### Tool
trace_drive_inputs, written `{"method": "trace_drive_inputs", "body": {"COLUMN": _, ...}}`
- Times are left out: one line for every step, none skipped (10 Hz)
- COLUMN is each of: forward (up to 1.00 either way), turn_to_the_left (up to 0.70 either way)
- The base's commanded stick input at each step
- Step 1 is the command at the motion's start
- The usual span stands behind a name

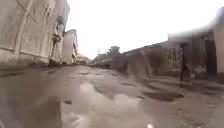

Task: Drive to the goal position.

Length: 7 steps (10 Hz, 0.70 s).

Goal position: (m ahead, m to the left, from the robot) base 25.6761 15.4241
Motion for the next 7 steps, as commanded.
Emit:
{"method": "trace_drive_inputs", "body": {"forward": 0.07, "turn_to_the_left": 0.01}}
{"method": "trace_drive_inputs", "body": {"forward": 0.12, "turn_to_the_left": 0.02}}
{"method": "trace_drive_inputs", "body": {"forward": 0.18, "turn_to_the_left": 0.03}}
{"method": "trace_drive_inputs", "body": {"forward": 0.23, "turn_to_the_left": 0.04}}
{"method": "trace_drive_inputs", "body": {"forward": 0.29, "turn_to_the_left": 0.05}}
{"method": "trace_drive_inputs", "body": {"forward": 0.34, "turn_to_the_left": 0.06}}
{"method": "trace_drive_inputs", "body": {"forward": 0.4, "turn_to_the_left": 0.06}}
